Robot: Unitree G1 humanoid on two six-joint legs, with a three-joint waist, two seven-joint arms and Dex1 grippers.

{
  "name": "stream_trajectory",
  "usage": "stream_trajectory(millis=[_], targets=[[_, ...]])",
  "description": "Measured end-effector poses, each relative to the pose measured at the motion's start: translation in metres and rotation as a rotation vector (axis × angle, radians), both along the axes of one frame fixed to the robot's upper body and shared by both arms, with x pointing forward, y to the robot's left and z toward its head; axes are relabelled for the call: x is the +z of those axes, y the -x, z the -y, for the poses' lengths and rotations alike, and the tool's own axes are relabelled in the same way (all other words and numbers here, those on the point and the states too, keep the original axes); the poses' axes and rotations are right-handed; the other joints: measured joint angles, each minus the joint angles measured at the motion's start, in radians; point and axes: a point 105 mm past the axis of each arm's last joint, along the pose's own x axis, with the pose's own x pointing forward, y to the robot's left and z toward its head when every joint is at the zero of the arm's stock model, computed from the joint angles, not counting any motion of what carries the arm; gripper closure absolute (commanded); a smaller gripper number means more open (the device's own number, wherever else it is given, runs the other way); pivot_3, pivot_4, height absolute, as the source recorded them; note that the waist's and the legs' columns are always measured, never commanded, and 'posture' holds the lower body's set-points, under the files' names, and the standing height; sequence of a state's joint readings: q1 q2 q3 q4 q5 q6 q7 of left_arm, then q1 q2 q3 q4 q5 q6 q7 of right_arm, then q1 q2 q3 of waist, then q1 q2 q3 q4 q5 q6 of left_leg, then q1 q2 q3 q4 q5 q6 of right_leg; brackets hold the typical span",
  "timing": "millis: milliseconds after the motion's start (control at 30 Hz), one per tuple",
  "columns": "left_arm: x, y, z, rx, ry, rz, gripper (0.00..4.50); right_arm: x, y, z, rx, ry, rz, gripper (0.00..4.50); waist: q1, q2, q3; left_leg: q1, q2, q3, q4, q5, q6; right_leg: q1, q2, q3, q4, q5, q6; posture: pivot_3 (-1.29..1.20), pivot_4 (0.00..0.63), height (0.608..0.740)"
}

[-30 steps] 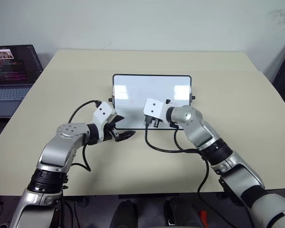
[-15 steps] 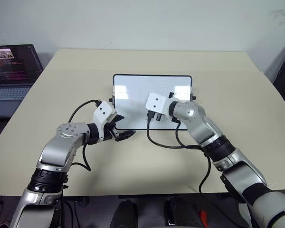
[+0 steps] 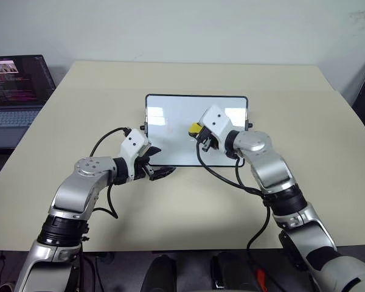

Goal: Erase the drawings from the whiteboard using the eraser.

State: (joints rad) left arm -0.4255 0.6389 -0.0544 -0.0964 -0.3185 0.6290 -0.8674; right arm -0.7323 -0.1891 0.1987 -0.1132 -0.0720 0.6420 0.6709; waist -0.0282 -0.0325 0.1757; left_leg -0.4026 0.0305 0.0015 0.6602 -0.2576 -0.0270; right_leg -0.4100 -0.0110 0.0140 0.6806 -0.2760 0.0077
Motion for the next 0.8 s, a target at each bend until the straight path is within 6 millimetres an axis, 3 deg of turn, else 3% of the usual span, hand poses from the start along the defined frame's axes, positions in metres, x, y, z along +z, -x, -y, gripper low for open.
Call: stream_trajectory(millis=[67, 133, 367, 467, 567, 800], targets=[[0.003, 0.001, 0.004, -0.018, 0.018, 0.008, 0.0, 0.015, 0.021, 0.011, 0.032, -0.105, -0.004, 3.38, 0.004, 0.0, 0.0, -0.001, 0.0, -0.001, 0.0, -0.001, 0.0, 0.0, -0.001, -0.001, -0.001, -0.001, 0.001, 0.0, 0.15, 0.74], [0.005, 0.002, 0.007, -0.032, 0.029, 0.012, 0.0, 0.017, 0.042, 0.026, 0.047, -0.146, -0.019, 3.39, 0.007, 0.0, 0.0, -0.001, -0.001, -0.001, 0.0, -0.001, -0.001, 0.001, -0.002, -0.001, -0.001, -0.002, 0.001, 0.0, 0.15, 0.74], [0.011, 0.003, 0.018, -0.086, 0.068, 0.026, 0.0, -0.023, 0.087, 0.069, -0.053, -0.114, -0.146, 3.39, 0.002, 0.0, 0.0, 0.002, -0.002, 0.0, 0.0, -0.001, 0.0, 0.003, -0.001, 0.0, 0.0, -0.002, 0.002, 0.0, 0.15, 0.74], [0.017, 0.001, 0.023, -0.102, 0.08, 0.047, 0.0, -0.047, 0.092, 0.087, -0.152, -0.048, -0.19, 3.39, -0.002, 0.0, 0.0, 0.003, -0.002, 0.001, 0.001, -0.001, 0.0, 0.003, 0.001, 0.001, 0.0, -0.003, 0.003, 0.0, 0.15, 0.74], [0.021, 0.0, 0.03, -0.137, 0.083, 0.051, 0.0, -0.058, 0.095, 0.089, -0.194, -0.017, -0.18, 3.39, -0.005, 0.0, 0.0, 0.004, -0.001, 0.001, 0.001, -0.001, 0.0, 0.003, 0.005, 0.002, 0.0, -0.004, 0.005, 0.0, 0.15, 0.74], [0.013, -0.004, 0.04, -0.18, 0.077, 0.032, 0.0, -0.053, 0.087, 0.081, -0.219, -0.002, -0.091, 3.39, -0.003, 0.0, 0.0, 0.003, -0.001, 0.001, 0.001, -0.001, -0.001, 0.003, 0.006, 0.002, 0.0, -0.004, 0.005, 0.0, 0.15, 0.74]])
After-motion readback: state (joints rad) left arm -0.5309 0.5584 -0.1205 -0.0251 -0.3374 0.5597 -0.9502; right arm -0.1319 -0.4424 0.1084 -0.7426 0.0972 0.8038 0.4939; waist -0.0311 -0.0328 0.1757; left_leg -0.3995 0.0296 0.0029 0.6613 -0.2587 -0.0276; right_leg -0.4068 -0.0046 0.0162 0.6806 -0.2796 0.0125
